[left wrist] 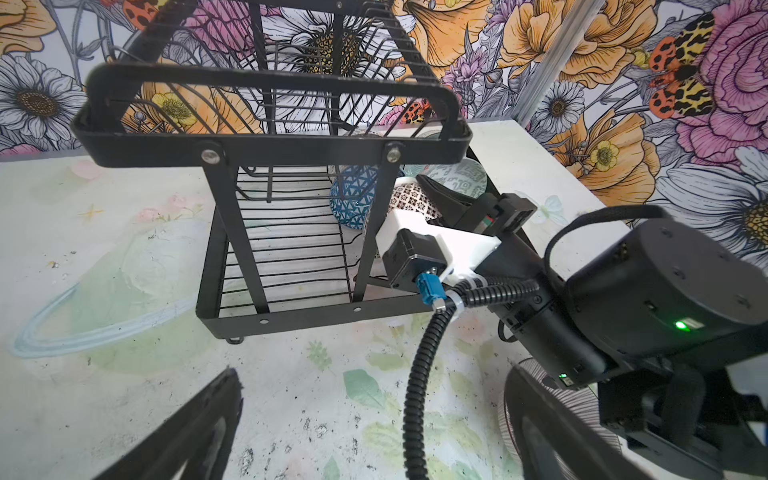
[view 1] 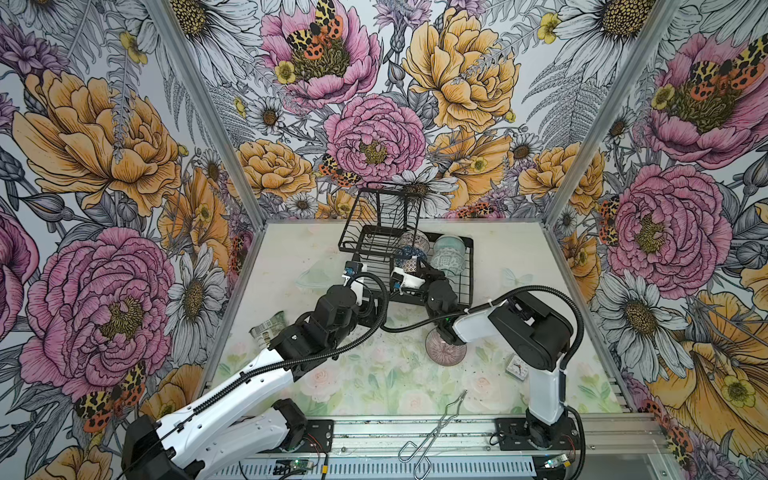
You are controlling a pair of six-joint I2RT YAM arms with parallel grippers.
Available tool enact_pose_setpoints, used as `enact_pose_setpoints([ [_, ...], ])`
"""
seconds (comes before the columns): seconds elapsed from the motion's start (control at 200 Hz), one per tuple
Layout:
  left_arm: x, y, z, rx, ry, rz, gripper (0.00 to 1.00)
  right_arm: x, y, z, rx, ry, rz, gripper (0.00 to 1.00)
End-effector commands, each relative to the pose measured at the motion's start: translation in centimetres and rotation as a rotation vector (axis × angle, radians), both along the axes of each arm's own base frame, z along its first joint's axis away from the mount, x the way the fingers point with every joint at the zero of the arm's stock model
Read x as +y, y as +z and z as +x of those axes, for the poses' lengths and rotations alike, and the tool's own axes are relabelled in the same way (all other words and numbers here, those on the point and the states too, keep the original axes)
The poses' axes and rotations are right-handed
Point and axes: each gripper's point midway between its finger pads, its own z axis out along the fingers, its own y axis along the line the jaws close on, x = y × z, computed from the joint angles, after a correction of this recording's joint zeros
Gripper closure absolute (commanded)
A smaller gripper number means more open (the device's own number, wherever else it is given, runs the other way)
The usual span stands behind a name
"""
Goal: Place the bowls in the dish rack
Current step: 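Lower the brown-patterned bowl into the rack beside the blue-rimmed bowl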
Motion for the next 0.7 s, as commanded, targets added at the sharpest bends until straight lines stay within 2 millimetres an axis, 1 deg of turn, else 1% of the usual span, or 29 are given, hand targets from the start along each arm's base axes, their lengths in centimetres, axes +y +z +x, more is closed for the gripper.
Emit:
enact_pose_setpoints([
  [0.0, 0.2, -0.3, -0.2, 0.016, -0.002, -0.02, 0.01, -0.5, 3.5, 1.5, -0.102, -0.037, 0.076, 1.0],
  [0.11, 0.2, -0.3, -0.3, 0.015, -0.003, -0.026, 0.01, -0.8, 3.5, 2.1, -0.104, -0.046, 0.087, 1.0],
  [0.18, 0.2, -0.3, -0.3, 0.015, -0.004, -0.027, 0.01, -1.4, 3.7, 2.3, -0.1, -0.054, 0.126, 1.0],
  [0.31, 0.5, -0.4, -0.5, 0.014, 0.001, -0.034, 0.01, -2.4, 3.7, 2.1, -0.059, -0.052, 0.209, 1.0],
  [0.4, 0.6, -0.4, -0.5, 0.014, 0.002, -0.036, 0.01, -3.1, 3.5, 2.0, -0.039, -0.063, 0.234, 1.0],
  [0.545, 0.5, -0.3, -0.5, 0.013, 0.0, -0.038, 0.01, -3.1, 3.3, 2.6, -0.023, -0.069, 0.235, 1.0],
  [0.696, 0.5, -0.2, -0.5, 0.013, -0.003, -0.044, 0.01, -2.6, 3.0, 3.2, 0.004, -0.056, 0.244, 1.0],
])
